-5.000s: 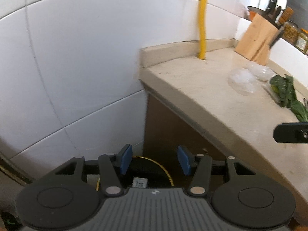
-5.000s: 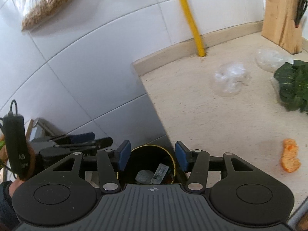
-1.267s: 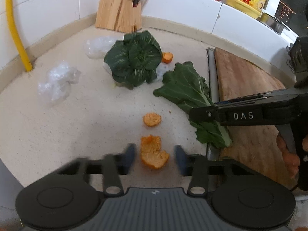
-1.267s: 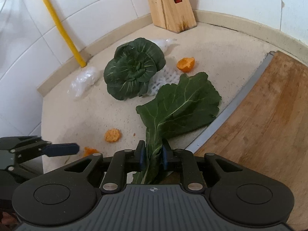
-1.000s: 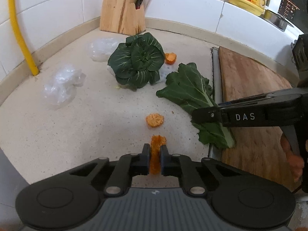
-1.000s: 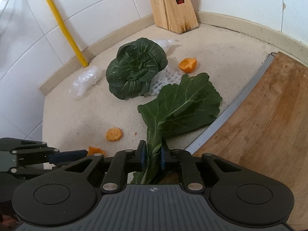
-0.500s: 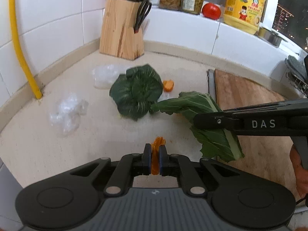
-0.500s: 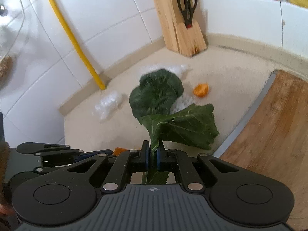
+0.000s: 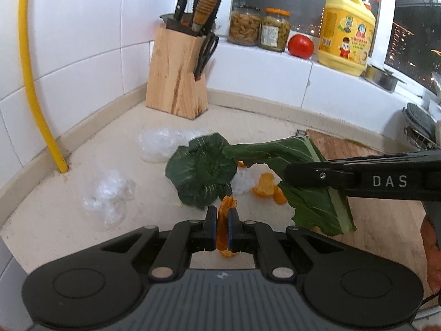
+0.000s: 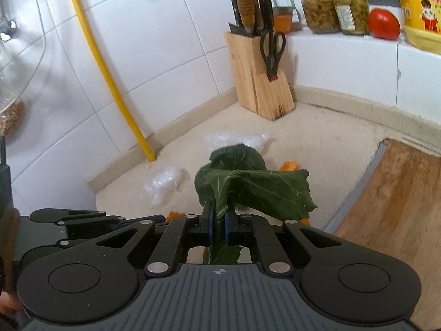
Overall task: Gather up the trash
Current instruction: 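Lift the carrot piece and large leaf and carry both toward the trash bin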
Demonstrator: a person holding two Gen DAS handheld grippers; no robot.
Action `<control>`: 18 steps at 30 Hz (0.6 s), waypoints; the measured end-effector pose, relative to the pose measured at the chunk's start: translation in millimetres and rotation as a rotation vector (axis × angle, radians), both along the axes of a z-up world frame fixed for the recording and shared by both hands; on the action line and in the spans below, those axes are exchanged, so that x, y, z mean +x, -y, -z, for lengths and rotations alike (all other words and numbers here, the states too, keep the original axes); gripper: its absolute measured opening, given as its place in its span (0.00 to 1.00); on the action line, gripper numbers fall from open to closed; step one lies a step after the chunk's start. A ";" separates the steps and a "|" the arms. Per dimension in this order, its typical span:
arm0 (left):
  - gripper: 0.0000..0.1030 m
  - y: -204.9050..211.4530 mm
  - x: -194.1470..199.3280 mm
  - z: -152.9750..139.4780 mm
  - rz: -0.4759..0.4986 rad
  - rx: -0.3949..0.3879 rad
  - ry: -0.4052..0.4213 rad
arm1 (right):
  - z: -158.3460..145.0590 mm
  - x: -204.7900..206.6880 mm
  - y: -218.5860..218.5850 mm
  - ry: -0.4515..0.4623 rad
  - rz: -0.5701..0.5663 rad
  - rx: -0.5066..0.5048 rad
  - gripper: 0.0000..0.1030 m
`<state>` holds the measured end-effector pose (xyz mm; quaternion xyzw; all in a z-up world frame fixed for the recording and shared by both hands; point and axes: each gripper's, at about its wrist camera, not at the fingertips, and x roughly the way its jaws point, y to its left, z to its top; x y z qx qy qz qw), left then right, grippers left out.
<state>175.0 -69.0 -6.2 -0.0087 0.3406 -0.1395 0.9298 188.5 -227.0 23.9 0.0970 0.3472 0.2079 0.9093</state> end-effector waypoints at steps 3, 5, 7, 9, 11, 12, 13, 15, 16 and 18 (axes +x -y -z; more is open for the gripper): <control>0.04 -6.5 -0.2 -5.0 -0.009 -0.006 0.016 | -6.3 0.4 -5.8 0.021 -0.005 -0.005 0.10; 0.04 -11.2 -0.8 -8.5 -0.016 -0.009 0.027 | -9.7 1.0 -10.6 0.031 -0.010 -0.008 0.10; 0.04 -15.5 -1.6 -10.6 -0.022 -0.011 0.036 | -12.7 1.3 -16.5 0.040 -0.019 -0.011 0.10; 0.04 -20.0 -2.5 -12.8 -0.030 -0.012 0.044 | -14.3 1.4 -22.1 0.046 -0.030 -0.014 0.10; 0.04 -24.4 -3.2 -14.8 -0.036 -0.013 0.051 | -15.5 1.0 -27.3 0.050 -0.039 -0.017 0.10; 0.04 -26.3 -3.7 -15.5 -0.039 -0.013 0.055 | -16.1 0.5 -29.7 0.051 -0.043 -0.018 0.10; 0.04 -28.3 -4.4 -16.3 -0.042 -0.014 0.058 | -16.9 0.2 -32.3 0.052 -0.049 -0.019 0.10; 0.04 -33.1 -6.5 -17.6 -0.049 -0.018 0.064 | -19.0 -0.7 -38.7 0.056 -0.061 -0.022 0.10; 0.04 -35.8 -7.6 -18.1 -0.053 -0.021 0.066 | -20.1 -0.8 -41.8 0.058 -0.068 -0.023 0.10; 0.04 -41.0 -9.9 -19.2 -0.064 -0.023 0.070 | -22.0 -1.3 -49.1 0.064 -0.084 -0.024 0.10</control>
